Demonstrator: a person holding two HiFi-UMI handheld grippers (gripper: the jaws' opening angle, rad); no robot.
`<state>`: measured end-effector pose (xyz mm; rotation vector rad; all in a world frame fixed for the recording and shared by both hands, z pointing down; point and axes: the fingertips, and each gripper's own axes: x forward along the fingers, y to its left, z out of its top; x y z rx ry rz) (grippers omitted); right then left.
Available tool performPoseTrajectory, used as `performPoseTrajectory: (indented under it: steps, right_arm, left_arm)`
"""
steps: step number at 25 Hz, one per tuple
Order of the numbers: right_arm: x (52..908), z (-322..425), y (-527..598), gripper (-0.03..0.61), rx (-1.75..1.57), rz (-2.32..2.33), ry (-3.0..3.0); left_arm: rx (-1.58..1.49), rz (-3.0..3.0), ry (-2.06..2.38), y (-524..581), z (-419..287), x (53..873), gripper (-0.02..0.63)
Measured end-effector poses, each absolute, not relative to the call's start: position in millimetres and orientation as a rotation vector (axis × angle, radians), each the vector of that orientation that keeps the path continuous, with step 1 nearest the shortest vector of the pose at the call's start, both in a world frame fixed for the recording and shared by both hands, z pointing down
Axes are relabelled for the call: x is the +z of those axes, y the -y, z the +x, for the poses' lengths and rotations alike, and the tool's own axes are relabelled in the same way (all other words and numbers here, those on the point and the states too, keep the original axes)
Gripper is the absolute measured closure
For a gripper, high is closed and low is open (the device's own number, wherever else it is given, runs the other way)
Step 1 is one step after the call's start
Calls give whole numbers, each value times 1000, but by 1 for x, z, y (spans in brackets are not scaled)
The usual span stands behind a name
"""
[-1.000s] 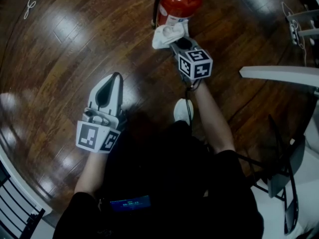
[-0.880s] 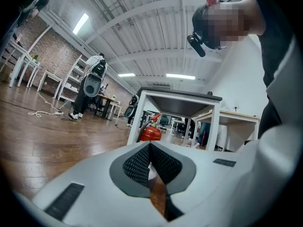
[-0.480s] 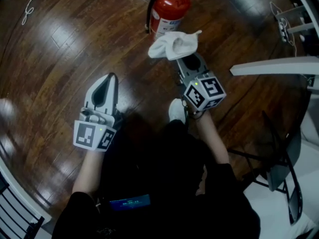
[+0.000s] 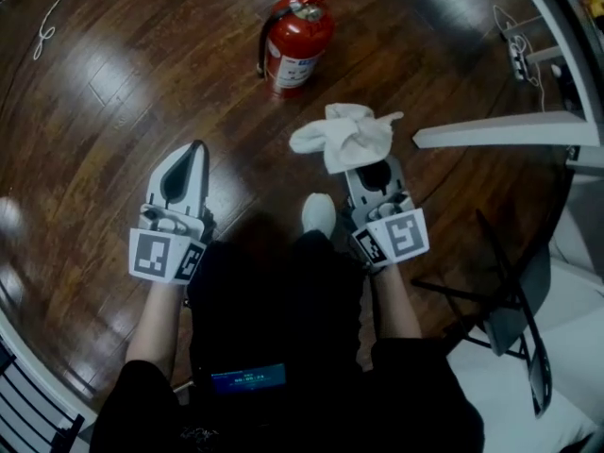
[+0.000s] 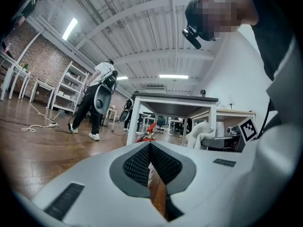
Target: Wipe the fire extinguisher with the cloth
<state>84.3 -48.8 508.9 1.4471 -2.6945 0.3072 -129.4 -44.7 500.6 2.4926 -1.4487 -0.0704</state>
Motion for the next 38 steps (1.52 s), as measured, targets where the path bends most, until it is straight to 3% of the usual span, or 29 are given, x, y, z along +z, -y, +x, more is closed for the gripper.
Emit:
performPoseTrajectory:
  steps: [10,23,31,38]
  right_arm:
    - [334,98,9,463,365,1380,2659]
    - [58,60,-103,462,476,1475,2604]
    - [-27,13,-192,462,388,1561,2587]
    - [-57,0,-248,460,442,1592,2593]
  left_arm:
    - [-34,2490,1318,29,-78,300,612]
    - [-28,2497,1304,-72,-115,19,612]
    - [-66,2567,1286,-153,-165,-72,612]
    - [-97,2570,1288,-202,-188,-100,612]
